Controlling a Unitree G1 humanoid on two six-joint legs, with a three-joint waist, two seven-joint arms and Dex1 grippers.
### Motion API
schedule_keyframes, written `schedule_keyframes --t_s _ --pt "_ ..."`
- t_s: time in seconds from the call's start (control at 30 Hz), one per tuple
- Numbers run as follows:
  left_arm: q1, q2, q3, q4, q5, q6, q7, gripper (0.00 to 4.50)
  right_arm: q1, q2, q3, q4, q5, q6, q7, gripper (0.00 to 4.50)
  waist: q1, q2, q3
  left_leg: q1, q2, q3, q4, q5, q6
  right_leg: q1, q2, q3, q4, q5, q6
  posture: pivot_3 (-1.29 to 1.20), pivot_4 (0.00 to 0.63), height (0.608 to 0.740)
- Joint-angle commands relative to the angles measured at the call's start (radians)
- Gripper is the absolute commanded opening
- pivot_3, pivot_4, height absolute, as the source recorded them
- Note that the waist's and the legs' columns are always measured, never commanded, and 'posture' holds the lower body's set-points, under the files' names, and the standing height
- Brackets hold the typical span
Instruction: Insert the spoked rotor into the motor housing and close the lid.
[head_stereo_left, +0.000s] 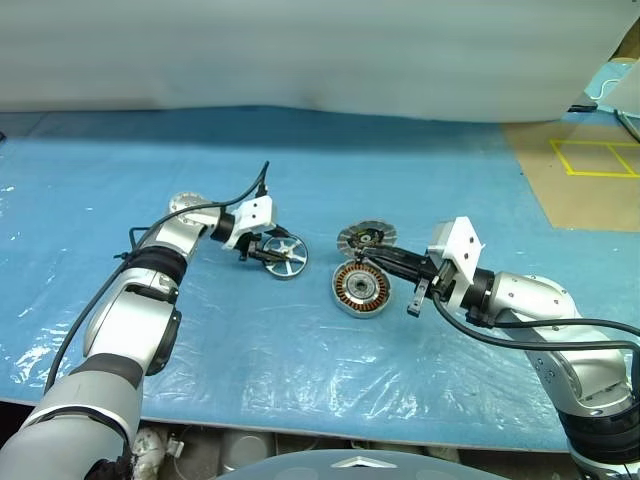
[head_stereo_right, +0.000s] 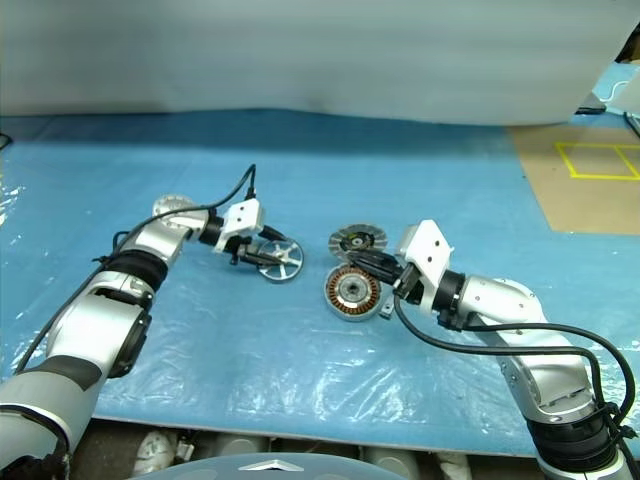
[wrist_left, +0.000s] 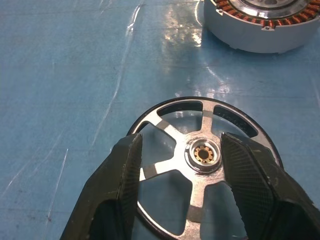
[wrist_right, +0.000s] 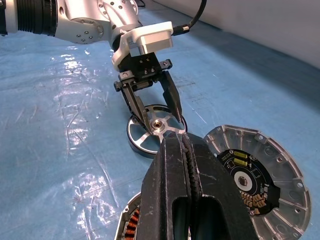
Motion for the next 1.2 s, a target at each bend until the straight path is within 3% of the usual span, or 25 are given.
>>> schedule_keyframes --t_s 0.03,0.4,0.73,1.2 --pt "-0.001 0.017 -0.016 -0.012 0.016 -0.016 -0.046 2.64 0.001 -0.011 -0.02 -0.033 -0.001 -0.013 -0.003 0.01 0.0 0.0 0.0 0.0 0.0 0.0 0.0 0.0 0.0 0.0 0.0 0.0 0.0 0.0 0.0 0.0 0.15 0.74" --pt "-0.001 0.035 -0.03 0.008 0.05 -0.061 -0.049 2.64 -0.006 -0.003 -0.008 -0.005 -0.03 -0.031 -0.001 0.01 0.0 0.0 0.0 0.001 0.0 0.0 0.0 0.0 0.0 0.001 0.0 0.0 0.0 -0.002 -0.003 0.0 0.15 0.74" --pt "-0.034 0.037 0.012 -0.008 0.0 -0.054 -0.102 2.64 0.003 -0.001 0.007 -0.009 -0.05 -0.029 0.001 0.01 0.002 0.0 0.0 0.002 0.0 0.0 0.0 0.0 0.0 0.002 0.0 0.0 0.0 -0.002 -0.003 0.0 0.15 0.74" --pt "-0.009 0.077 -0.04 -0.061 0.041 -0.101 -0.176 2.64 -0.008 0.008 0.012 -0.003 -0.05 -0.018 -0.008 0.01 0.001 -0.001 0.0 0.001 0.0 0.0 -0.001 0.0 0.0 0.001 0.0 0.0 0.0 -0.002 -0.003 0.0 0.15 0.74"
